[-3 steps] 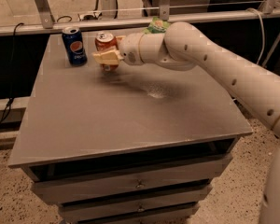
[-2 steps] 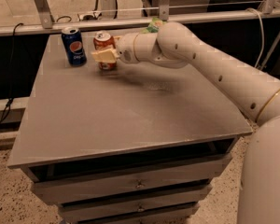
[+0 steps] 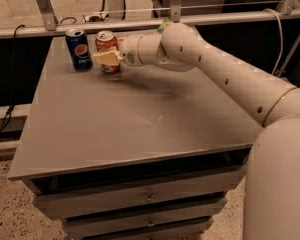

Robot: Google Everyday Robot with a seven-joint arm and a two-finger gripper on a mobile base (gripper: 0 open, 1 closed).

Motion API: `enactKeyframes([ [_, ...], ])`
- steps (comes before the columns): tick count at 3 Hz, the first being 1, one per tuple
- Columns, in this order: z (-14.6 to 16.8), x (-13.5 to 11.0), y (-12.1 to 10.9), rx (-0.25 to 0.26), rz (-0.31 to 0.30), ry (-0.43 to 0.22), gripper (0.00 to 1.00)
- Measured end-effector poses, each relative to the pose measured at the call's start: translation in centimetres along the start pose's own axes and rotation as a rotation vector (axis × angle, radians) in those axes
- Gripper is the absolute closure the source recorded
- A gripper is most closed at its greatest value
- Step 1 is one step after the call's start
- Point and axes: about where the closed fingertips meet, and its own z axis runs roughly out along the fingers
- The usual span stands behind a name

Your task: Move coke can near pepsi can

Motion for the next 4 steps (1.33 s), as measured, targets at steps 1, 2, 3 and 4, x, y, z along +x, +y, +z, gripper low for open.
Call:
enactKeyframes([
  [1,0.0,0.0,0.0,0.0,0.0,0.0,0.12],
  [2,0.2,0.2,-0.2,0.003,0.012,-0.009,0.0],
  [3,0.1,-0.2,0.2,-0.012,0.011,-0.026,0.0],
  [4,-2.2,-1.0,0.6,0.004,-0.02,-0.033,0.0],
])
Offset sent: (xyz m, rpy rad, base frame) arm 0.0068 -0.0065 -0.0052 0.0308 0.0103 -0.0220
